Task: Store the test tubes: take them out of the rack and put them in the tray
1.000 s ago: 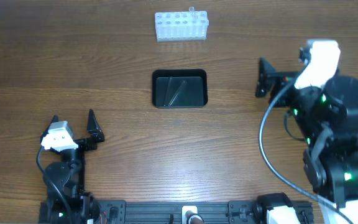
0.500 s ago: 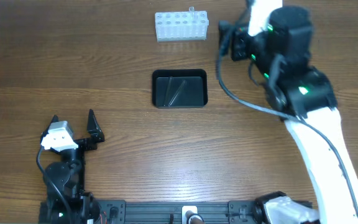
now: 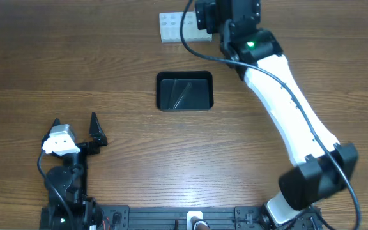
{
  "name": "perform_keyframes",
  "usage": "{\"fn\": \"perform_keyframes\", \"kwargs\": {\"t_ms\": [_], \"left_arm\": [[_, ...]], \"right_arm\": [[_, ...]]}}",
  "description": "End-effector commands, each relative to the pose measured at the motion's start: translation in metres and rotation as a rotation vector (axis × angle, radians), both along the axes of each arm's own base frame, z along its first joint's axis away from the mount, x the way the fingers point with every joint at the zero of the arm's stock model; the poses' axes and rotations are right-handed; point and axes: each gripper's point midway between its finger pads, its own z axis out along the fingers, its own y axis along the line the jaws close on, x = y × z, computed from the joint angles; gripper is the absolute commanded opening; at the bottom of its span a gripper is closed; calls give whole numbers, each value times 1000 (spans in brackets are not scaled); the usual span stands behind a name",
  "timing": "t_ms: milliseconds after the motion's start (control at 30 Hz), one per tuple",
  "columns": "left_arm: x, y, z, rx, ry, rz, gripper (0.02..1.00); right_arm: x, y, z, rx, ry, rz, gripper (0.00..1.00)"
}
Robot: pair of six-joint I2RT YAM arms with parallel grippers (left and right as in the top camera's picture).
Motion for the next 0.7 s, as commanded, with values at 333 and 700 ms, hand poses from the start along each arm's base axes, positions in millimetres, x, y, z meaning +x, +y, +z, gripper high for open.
{"fn": "perform_keyframes", "kwargs": {"t_ms": [333, 700], "left_arm": [[0, -2, 0, 14, -2, -13, 998], [0, -2, -1, 14, -1, -13, 998]], "right_arm": [[44, 26, -56, -24, 61, 12, 993], [77, 29, -103, -16, 44, -6, 844]]}}
